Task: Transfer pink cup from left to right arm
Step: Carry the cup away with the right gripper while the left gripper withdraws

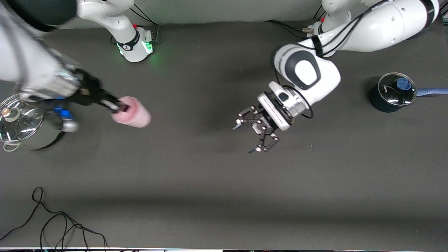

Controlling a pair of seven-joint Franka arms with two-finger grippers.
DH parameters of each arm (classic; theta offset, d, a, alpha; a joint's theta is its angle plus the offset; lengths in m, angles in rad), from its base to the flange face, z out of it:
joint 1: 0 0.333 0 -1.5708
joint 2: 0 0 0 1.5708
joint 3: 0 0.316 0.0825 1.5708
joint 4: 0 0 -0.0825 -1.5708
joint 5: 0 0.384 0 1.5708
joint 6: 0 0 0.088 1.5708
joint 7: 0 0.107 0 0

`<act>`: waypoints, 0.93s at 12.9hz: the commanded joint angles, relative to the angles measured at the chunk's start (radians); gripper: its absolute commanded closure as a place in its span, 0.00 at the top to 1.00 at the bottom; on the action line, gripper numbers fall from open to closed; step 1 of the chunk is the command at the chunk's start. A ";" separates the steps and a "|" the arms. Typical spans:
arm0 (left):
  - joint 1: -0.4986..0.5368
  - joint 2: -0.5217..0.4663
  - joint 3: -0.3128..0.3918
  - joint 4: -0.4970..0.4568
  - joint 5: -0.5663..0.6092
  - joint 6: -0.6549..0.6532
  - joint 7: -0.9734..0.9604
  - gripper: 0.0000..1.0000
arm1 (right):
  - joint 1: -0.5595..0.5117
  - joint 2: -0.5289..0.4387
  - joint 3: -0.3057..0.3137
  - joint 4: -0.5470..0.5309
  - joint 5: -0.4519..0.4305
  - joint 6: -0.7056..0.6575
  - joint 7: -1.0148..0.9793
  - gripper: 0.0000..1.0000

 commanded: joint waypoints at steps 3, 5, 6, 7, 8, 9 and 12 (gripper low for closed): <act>0.102 -0.004 0.059 -0.068 -0.002 -0.055 0.027 0.99 | -0.004 -0.046 -0.151 -0.138 -0.088 -0.010 -0.507 0.00; 0.208 -0.001 0.080 -0.102 -0.002 -0.217 0.027 0.99 | -0.003 -0.049 -0.230 -0.239 -0.099 0.072 -0.683 0.00; 0.252 -0.007 0.121 -0.128 0.002 -0.312 0.027 0.99 | 0.000 -0.051 -0.272 -0.292 -0.099 0.138 -0.785 0.00; 0.297 -0.010 0.137 -0.158 0.033 -0.374 0.027 0.99 | -0.001 -0.048 -0.297 -0.332 -0.101 0.186 -0.838 0.00; 0.335 -0.007 0.139 -0.181 0.070 -0.404 0.027 0.99 | -0.001 -0.045 -0.315 -0.380 -0.101 0.241 -0.863 0.00; 0.363 -0.008 0.149 -0.200 0.090 -0.433 0.027 0.99 | -0.001 -0.048 -0.332 -0.446 -0.101 0.313 -0.907 0.00; 0.397 -0.013 0.238 -0.217 0.180 -0.557 0.025 0.99 | 0.002 -0.052 -0.352 -0.630 -0.101 0.546 -0.967 0.00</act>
